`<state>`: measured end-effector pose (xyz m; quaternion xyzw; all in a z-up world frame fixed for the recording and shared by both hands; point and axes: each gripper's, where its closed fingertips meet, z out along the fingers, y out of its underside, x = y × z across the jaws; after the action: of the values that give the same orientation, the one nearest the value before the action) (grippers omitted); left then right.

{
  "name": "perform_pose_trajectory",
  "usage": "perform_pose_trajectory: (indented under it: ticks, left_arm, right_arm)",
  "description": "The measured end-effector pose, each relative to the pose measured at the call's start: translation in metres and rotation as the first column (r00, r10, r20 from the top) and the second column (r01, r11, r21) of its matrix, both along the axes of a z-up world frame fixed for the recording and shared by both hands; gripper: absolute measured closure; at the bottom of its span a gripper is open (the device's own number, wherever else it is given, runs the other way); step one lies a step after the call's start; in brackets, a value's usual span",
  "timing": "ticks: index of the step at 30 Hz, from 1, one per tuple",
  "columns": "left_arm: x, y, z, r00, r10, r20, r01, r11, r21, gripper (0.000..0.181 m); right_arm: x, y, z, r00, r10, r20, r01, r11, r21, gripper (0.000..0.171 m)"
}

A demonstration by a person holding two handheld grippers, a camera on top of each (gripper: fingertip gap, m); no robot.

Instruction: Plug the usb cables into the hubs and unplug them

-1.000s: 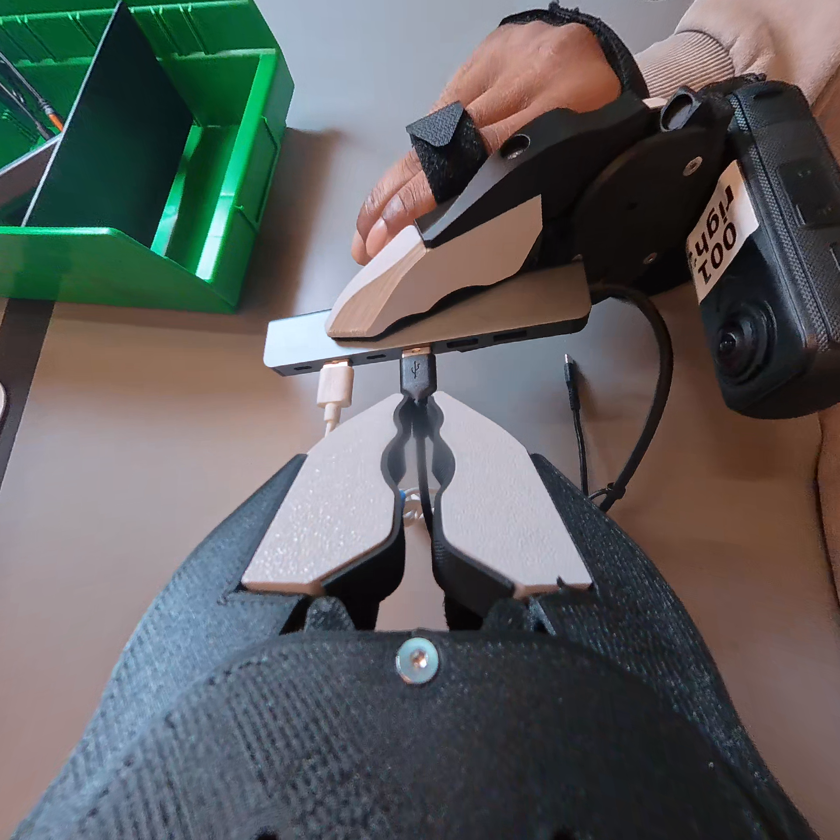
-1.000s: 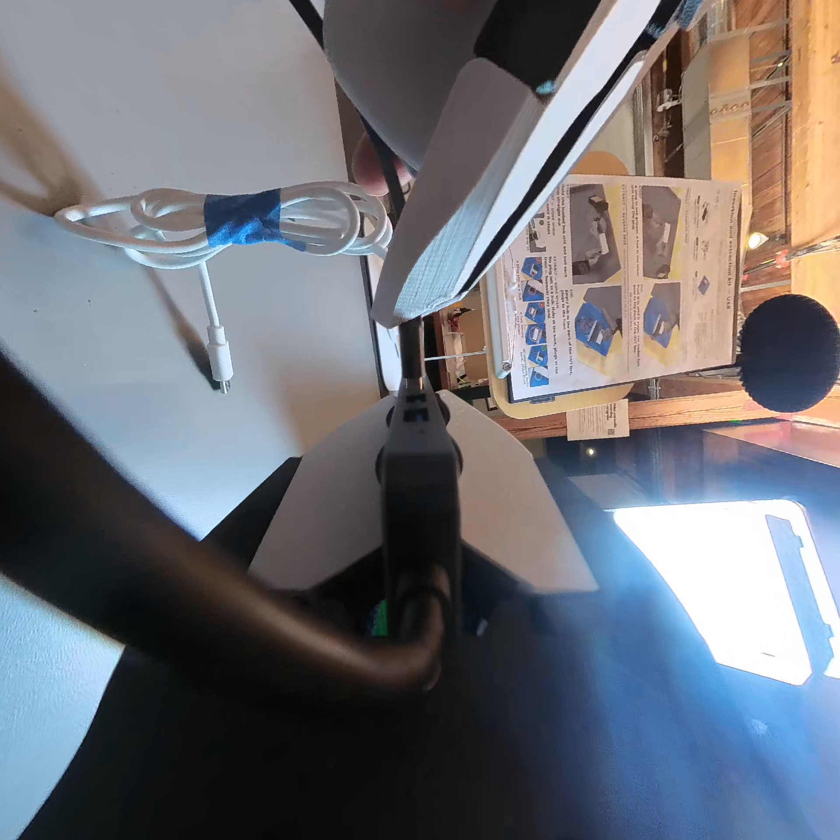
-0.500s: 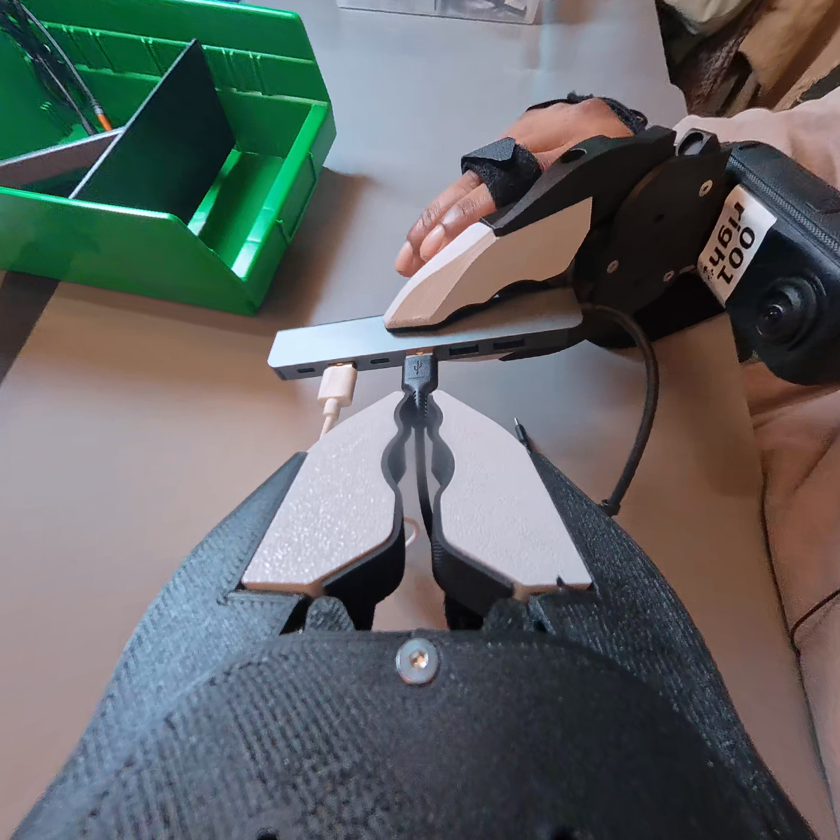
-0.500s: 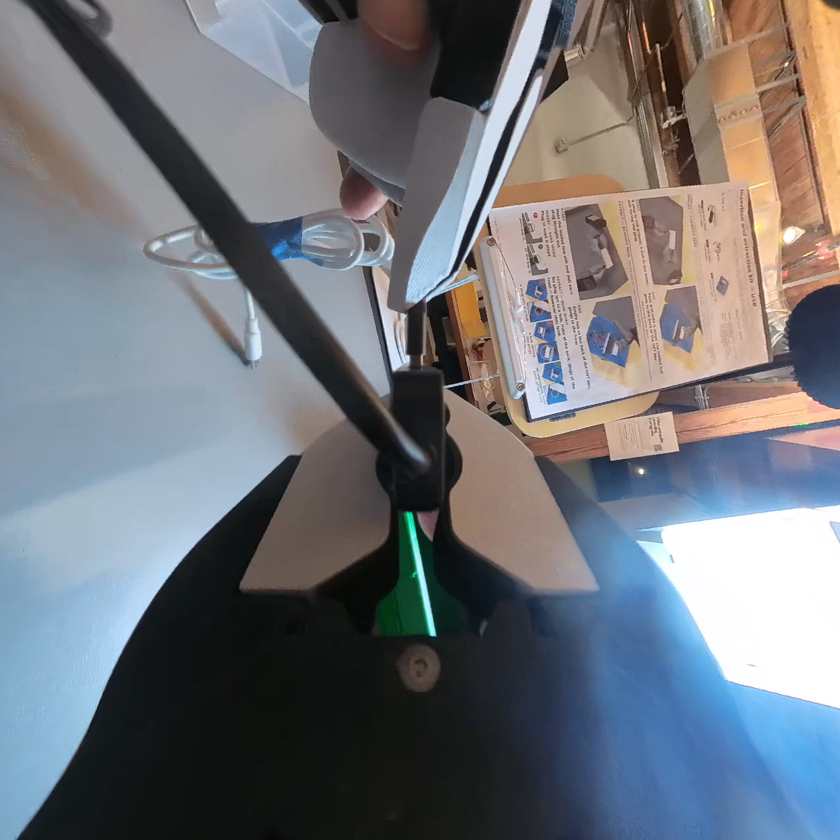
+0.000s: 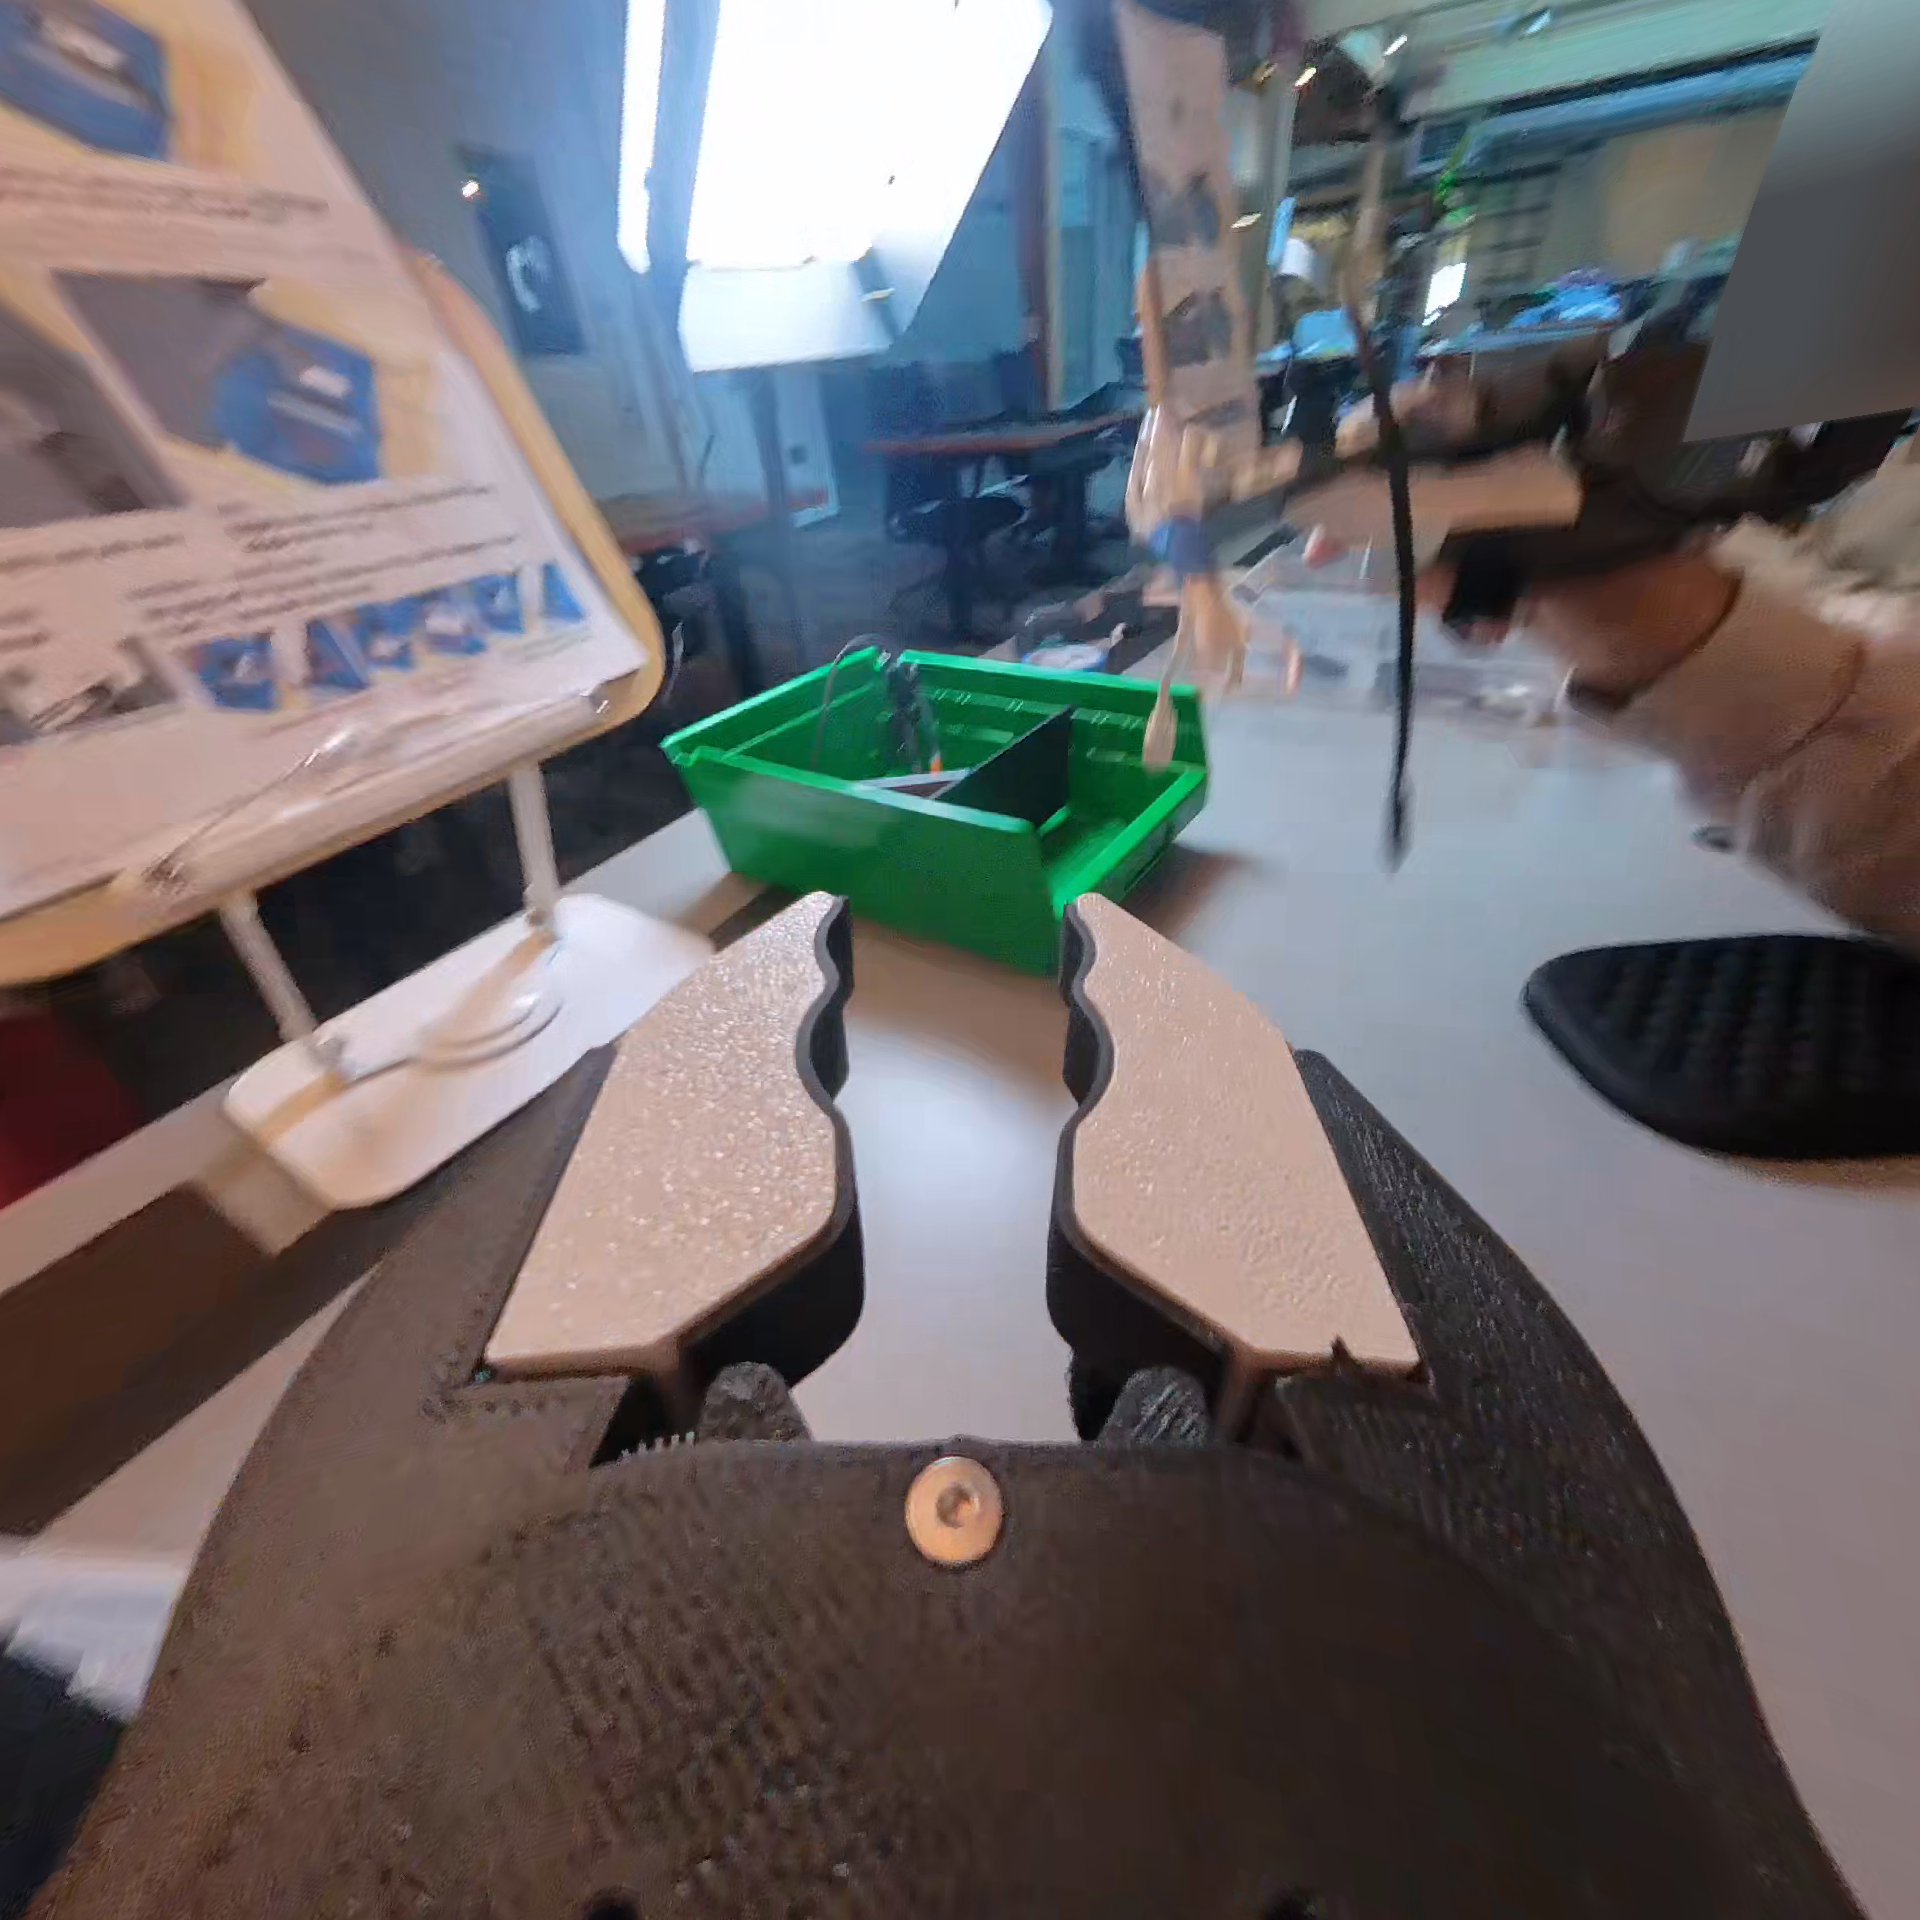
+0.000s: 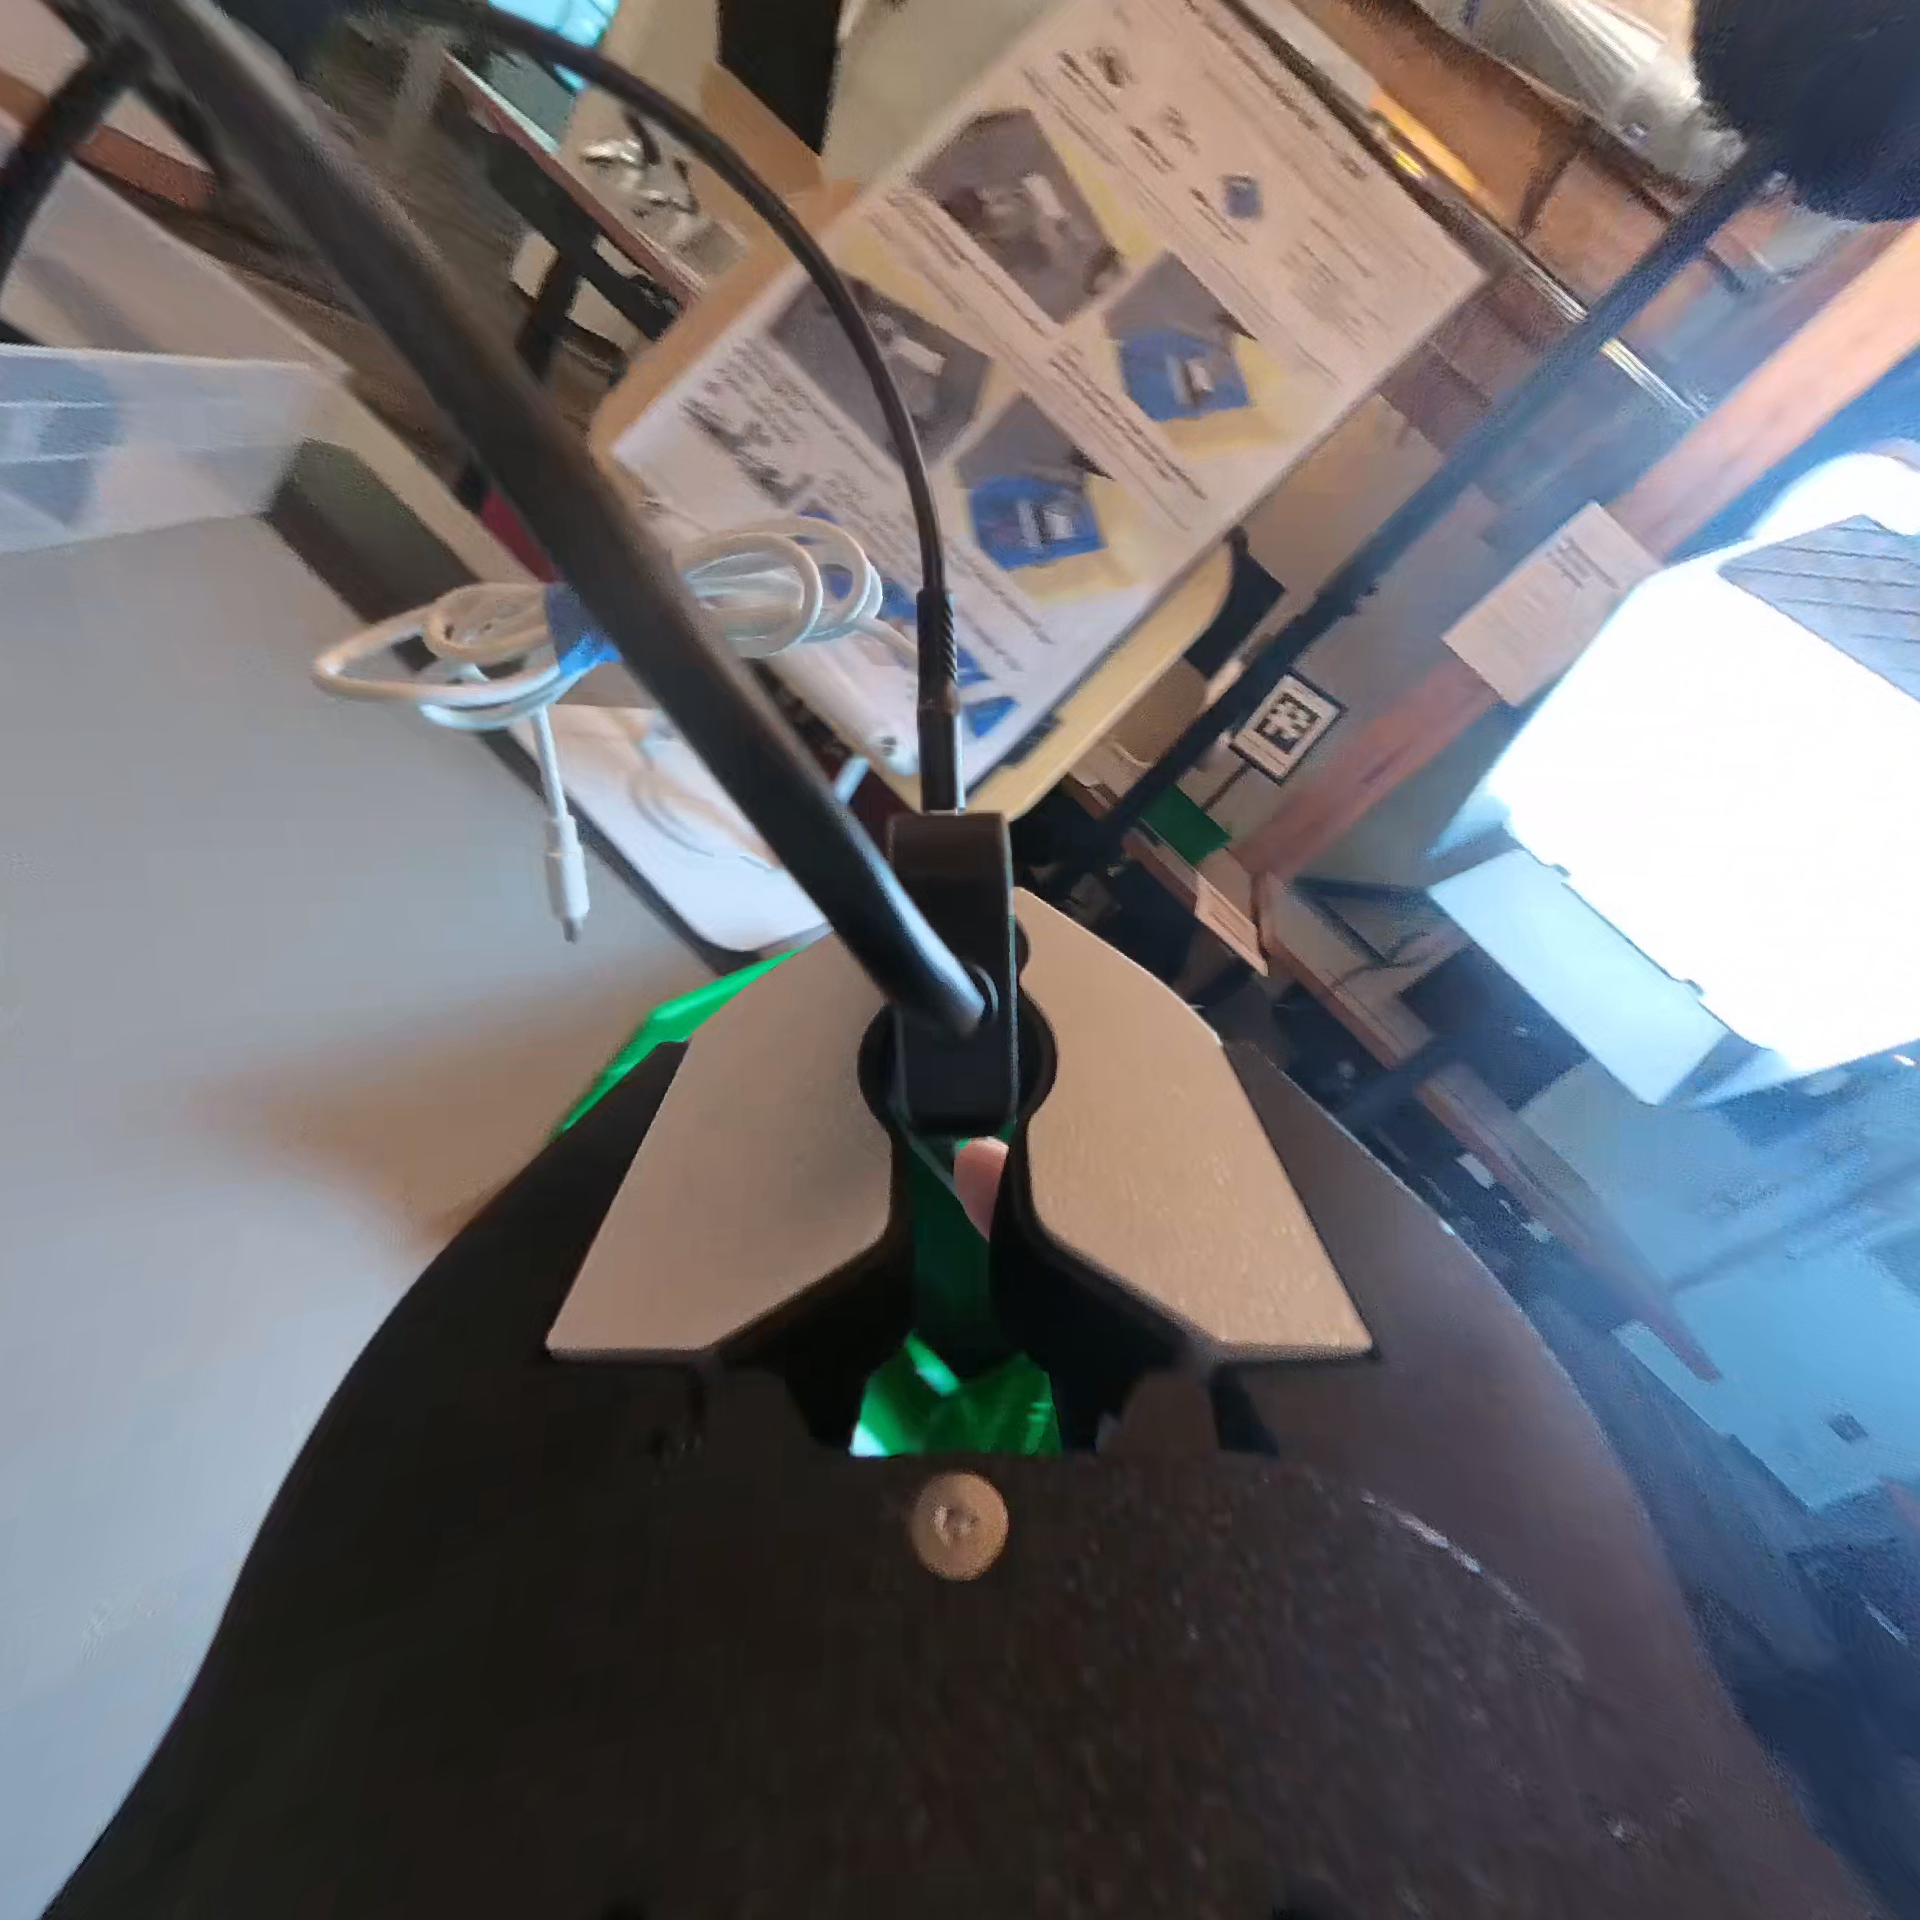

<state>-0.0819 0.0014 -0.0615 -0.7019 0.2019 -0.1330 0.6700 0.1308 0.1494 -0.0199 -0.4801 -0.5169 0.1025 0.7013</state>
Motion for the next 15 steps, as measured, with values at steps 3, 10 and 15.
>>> perform_pose_trajectory:
  ticks: [3,10,15]
  left_arm:
    - [-0.021,-0.013,-0.032,0.998,0.062,-0.009,-0.062,0.997,-0.05,0.142]
    - [-0.014,-0.025,-0.077,0.998,0.066,-0.012,-0.067,0.994,-0.088,0.144]
    - [-0.004,-0.025,-0.091,0.999,0.025,-0.046,-0.03,0.994,-0.101,0.144]
  right_arm:
    - [0.012,0.056,0.023,0.993,-0.097,0.07,0.097,0.995,-0.009,0.16]
    - [0.02,0.188,0.005,0.814,-0.312,0.49,0.335,0.941,0.041,0.16]
    - [0.008,0.237,-0.046,0.596,-0.331,0.732,0.392,0.915,0.095,0.161]
